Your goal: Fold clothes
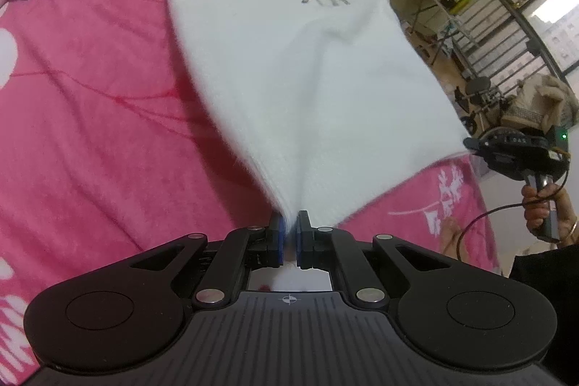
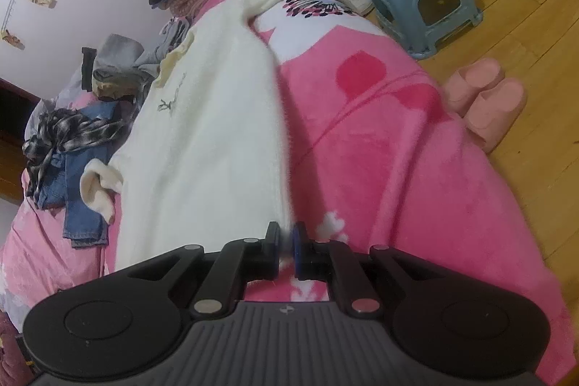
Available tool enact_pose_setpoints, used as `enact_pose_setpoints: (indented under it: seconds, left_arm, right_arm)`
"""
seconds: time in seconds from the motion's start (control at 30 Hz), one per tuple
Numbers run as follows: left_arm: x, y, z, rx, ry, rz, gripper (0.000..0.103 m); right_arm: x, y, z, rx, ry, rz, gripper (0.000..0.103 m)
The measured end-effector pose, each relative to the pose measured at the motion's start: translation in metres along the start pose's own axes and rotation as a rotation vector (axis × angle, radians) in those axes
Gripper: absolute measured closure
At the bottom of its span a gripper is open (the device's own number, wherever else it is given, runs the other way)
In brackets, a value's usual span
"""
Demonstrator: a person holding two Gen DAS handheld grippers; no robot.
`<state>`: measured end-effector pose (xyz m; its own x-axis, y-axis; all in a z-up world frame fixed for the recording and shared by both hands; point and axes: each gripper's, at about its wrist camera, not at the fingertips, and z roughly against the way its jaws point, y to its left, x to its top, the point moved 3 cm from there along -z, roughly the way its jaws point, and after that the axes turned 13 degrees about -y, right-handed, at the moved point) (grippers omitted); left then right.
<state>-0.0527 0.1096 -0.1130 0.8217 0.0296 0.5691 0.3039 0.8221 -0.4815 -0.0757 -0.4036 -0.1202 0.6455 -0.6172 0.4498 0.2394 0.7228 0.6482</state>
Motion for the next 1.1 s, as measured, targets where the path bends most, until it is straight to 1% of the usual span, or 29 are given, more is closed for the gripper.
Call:
enact_pose_setpoints:
  seconds: [0.2,0.4,0.5,0.53,0.57,0.63,0.67,0.7,0.77,0.83,0.87,0.93,1.0,1.03,1.1]
  left_arm:
    - [-0.003,0.008,-0.014,0.021,0.043,0.005,0.099]
    - [-0.009,0.014,-0.029,0.062,0.061,-0.001,0.099]
    - [-0.012,0.016,-0.03,0.068,0.049,-0.001,0.095]
    - [-0.012,0.017,-0.028,0.065,0.043,0.011,0.094]
    - [-0.012,0.018,-0.025,0.063,0.038,0.023,0.089]
    - [-0.011,0.018,-0.017,0.076,0.034,0.023,0.084]
    - [-0.009,0.017,-0.012,0.086,0.027,0.005,0.084]
    - [-0.006,0.015,-0.006,0.103,0.008,-0.026,0.084]
    - [0.003,0.009,0.007,0.125,-0.053,-0.087,0.084]
    - [0.015,0.003,0.015,0.133,-0.105,-0.125,0.084]
    - [0.021,-0.001,0.015,0.134,-0.116,-0.136,0.084]
    - [0.039,-0.013,0.007,0.141,-0.107,-0.175,0.084]
    - [0.061,-0.028,-0.006,0.135,-0.087,-0.243,0.084]
    - [0.07,-0.035,-0.013,0.133,-0.075,-0.274,0.084]
    - [0.087,-0.046,-0.028,0.136,-0.044,-0.339,0.084]
  right_arm:
    - [-0.01,-0.008,0.0,-0.021,0.02,-0.021,0.097]
    - [-0.017,-0.016,-0.011,-0.055,0.031,-0.016,0.097]
    - [-0.018,-0.017,-0.013,-0.058,0.034,-0.007,0.096]
    - [-0.017,-0.016,-0.011,-0.053,0.034,-0.002,0.094]
    - [-0.016,-0.015,-0.008,-0.051,0.035,0.0,0.09]
    - [-0.013,-0.012,0.001,-0.068,0.029,0.024,0.087]
    - [-0.011,-0.007,0.006,-0.083,0.013,0.057,0.085]
    - [-0.008,0.0,0.013,-0.093,-0.012,0.109,0.085]
    - [-0.002,0.018,0.021,-0.074,-0.047,0.208,0.085]
    - [0.004,0.042,0.02,-0.039,-0.058,0.305,0.085]
    - [0.006,0.056,0.017,-0.023,-0.058,0.355,0.085]
    - [0.015,0.086,0.0,-0.013,-0.019,0.441,0.085]
    - [0.026,0.127,-0.024,0.04,0.031,0.526,0.085]
    - [0.031,0.15,-0.038,0.072,0.064,0.572,0.085]
    - [0.034,0.186,-0.072,0.096,0.146,0.649,0.084]
